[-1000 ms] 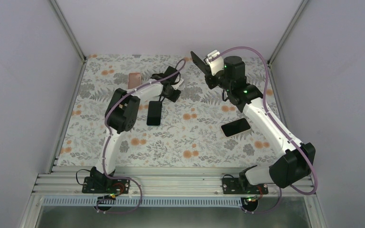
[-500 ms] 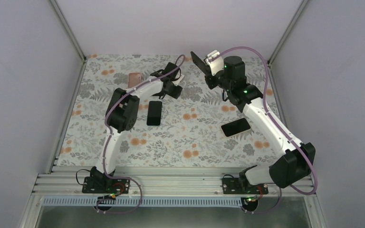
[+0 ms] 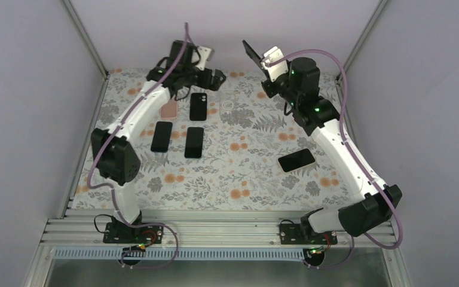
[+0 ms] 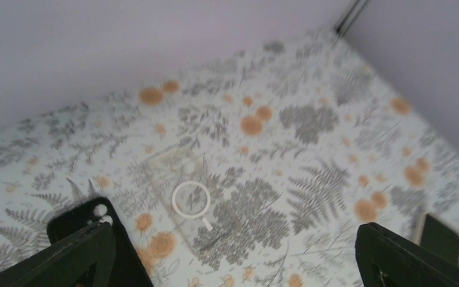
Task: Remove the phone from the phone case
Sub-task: Move the phone case to the center of the board, then place the phone at the center of the board, then adjust the phone at the center of the board.
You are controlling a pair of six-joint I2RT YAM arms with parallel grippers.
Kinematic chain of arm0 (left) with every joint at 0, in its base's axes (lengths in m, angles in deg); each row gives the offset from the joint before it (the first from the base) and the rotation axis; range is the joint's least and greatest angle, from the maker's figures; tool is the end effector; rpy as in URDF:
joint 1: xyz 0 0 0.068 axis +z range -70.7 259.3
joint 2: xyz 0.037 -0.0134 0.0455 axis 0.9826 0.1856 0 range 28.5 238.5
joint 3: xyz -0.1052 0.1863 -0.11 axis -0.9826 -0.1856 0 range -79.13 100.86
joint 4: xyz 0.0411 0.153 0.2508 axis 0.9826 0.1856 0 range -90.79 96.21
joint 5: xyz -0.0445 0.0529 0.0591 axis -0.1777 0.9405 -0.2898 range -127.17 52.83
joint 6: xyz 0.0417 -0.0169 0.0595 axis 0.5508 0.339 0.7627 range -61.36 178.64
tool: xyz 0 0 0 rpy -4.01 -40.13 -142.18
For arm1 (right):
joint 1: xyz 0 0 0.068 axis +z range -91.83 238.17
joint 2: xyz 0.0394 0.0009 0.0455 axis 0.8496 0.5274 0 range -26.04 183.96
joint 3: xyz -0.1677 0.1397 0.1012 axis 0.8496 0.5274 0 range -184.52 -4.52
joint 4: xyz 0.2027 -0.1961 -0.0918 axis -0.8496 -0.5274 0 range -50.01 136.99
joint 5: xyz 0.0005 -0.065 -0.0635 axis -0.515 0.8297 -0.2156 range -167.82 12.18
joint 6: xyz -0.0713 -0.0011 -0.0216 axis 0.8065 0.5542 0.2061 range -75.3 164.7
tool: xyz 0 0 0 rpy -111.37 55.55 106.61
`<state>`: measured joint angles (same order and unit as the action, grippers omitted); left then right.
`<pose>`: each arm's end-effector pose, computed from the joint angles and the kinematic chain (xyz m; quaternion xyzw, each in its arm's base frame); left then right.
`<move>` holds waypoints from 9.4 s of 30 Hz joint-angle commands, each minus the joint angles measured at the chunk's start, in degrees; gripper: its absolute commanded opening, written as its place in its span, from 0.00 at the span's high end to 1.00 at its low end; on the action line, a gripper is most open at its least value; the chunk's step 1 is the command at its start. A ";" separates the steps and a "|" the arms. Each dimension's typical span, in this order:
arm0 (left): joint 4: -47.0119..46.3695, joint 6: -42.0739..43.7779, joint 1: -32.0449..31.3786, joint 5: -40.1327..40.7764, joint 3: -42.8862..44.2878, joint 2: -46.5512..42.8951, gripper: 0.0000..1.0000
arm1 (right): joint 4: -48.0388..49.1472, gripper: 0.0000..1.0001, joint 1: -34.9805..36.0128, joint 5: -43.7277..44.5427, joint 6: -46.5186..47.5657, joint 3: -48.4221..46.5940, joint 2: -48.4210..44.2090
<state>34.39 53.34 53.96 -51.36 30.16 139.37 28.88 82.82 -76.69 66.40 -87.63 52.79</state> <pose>0.4398 -0.2253 0.3005 0.2089 0.8640 -0.2240 0.3996 0.3503 0.1595 0.3880 -0.3041 0.7259 0.0082 0.6168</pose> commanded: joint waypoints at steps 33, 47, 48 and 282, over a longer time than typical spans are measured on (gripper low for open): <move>-40.77 -46.92 11.42 -43.90 -20.29 -14.79 0.15 | 62.13 0.96 22.90 36.47 58.38 24.83 1.31; -39.95 -45.84 7.53 -42.61 -21.70 -13.29 0.24 | 68.77 0.96 27.81 37.05 64.49 30.97 2.42; -39.77 -45.77 7.25 -42.52 -21.75 -13.17 0.25 | 69.44 0.96 28.16 37.02 65.14 31.36 2.51; -9.65 2.45 6.29 -34.87 -21.93 -5.52 0.00 | -32.19 0.01 -19.63 -16.00 30.96 26.14 11.23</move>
<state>24.44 53.01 60.19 -84.61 6.53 135.98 0.34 62.29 -94.59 90.48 -63.24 65.00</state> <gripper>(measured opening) 0.999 0.993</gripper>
